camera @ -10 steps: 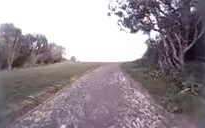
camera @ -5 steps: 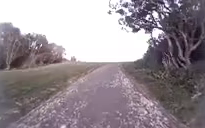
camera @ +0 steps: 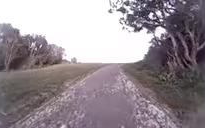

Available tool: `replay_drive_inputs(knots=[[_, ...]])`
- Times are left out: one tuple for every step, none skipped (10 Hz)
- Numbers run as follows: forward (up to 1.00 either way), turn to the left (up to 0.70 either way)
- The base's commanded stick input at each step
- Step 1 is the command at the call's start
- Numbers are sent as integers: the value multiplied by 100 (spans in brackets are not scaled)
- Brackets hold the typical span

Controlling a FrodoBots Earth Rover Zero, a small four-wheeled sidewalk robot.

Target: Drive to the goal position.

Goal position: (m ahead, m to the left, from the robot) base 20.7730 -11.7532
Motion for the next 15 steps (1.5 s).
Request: replay_drive_inputs(knots=[[70, 2], [70, 1], [70, 0], [70, 0], [70, 0], [70, 0], [70, 0], [70, 0], [70, 0], [70, 0], [70, 0], [70, 0], [70, 0], [70, 0], [70, 0]])
